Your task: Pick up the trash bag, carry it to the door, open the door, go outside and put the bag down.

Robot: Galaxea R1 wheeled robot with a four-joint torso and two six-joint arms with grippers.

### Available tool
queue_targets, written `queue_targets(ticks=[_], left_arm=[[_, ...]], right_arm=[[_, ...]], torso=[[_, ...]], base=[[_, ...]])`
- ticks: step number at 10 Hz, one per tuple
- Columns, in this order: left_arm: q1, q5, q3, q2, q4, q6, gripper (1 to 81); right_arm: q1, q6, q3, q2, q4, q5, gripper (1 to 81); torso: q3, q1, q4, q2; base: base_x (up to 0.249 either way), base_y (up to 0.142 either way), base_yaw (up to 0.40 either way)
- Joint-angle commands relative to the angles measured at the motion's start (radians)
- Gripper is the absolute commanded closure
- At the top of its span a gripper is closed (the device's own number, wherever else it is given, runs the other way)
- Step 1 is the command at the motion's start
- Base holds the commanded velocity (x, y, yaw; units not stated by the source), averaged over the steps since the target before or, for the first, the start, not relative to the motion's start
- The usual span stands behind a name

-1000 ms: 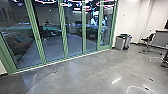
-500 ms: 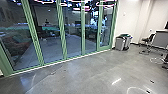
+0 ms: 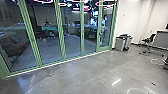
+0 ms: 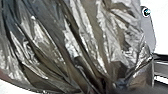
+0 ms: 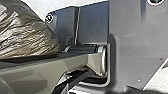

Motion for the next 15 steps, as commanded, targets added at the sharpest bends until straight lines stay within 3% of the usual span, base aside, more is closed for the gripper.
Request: queue_targets(ticks=[1, 15], left_arm=[[-0.052, 0.086, -0.002, -0.008, -0.008, 0.001, 81.1], [-0.045, 0.086, 0.0, -0.006, -0.008, 0.001, 81.1]], right_arm=[[0.044, -0.008, 0.012, 0.015, -0.008, -0.063, 1.0], [0.043, -0.008, 0.009, 0.016, -0.008, -0.063, 1.0]], torso=[[0.0, 0.0, 0.0, 0.0], [0.0, 0.0, 0.0, 0.0]], base=[[0.153, -0.068, 0.0], [0.153, -0.068, 0.0]])
